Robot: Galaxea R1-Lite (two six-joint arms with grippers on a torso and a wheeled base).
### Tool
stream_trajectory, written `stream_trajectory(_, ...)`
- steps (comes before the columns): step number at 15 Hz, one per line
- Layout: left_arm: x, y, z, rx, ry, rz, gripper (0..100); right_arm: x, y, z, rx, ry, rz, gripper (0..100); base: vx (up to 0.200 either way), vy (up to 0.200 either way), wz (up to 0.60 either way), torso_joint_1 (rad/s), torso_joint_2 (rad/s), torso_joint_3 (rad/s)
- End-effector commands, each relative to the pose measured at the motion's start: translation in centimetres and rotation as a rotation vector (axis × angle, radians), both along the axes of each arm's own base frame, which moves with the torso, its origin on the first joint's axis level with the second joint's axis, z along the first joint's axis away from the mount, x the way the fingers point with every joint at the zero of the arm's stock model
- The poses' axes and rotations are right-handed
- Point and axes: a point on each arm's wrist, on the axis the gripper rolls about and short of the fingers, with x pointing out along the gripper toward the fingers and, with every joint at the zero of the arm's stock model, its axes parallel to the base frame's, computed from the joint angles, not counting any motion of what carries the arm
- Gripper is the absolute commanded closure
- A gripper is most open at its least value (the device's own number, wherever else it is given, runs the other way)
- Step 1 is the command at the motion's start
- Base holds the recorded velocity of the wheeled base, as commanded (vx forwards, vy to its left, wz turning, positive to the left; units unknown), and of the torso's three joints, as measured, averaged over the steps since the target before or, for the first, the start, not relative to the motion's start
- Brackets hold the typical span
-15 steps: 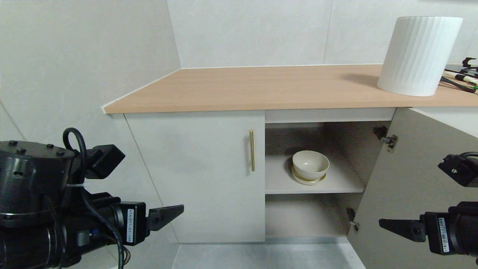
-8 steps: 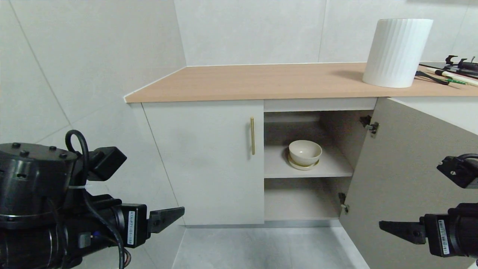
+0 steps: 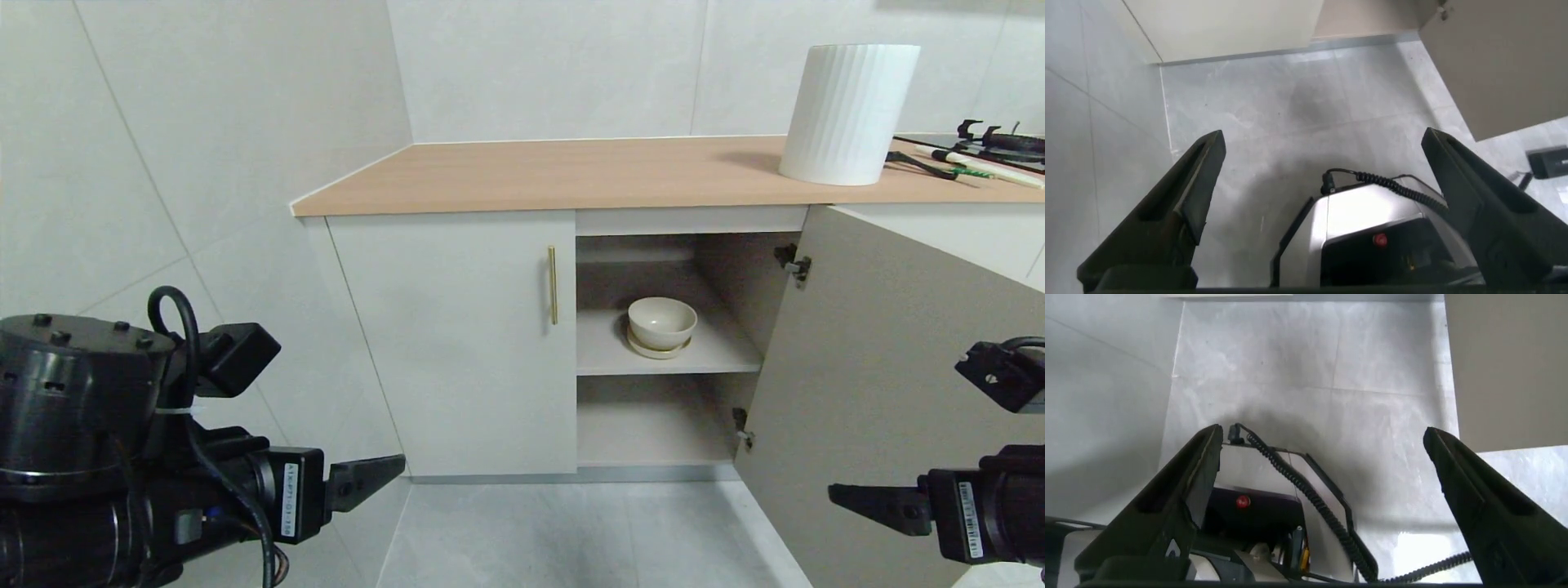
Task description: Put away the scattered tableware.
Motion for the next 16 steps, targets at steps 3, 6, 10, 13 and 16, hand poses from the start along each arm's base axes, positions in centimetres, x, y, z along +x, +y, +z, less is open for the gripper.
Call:
stream_trajectory(3,0.0,0.0,0.0,0.002,0.001,0.004,0,-0.4,-0.3,0.4,0.007,-0.021,-0.004,0,0.0,0.0,0.0,0.0,0.0,0.0)
stream_trajectory(6,0.0,0.0,-0.1,0.003,0.002,0.005,0,-1.1,-0.8,0.7,-0.029,-0.021,0.008,0,0.0,-0.067,0.0,0.002,0.0,0.001)
stream_trajectory(10,0.0,0.0,-0.1,0.003,0.001,0.003,0,-2.9,-1.9,1.4,-0.104,0.015,0.045,0,0.0,-0.2,0.0,0.006,0.01,0.001)
stream_trajectory(13,-0.1,0.0,0.0,0.002,-0.001,0.003,0,-4.2,-2.6,1.5,-0.177,0.074,0.085,0,0.0,-0.2,0.0,0.002,0.0,0.002)
stream_trajectory(16,-0.1,0.0,0.0,0.002,-0.001,0.003,0,-4.7,-2.9,1.3,-0.226,0.115,0.084,0,0.0,-0.2,0.0,0.002,0.0,0.005)
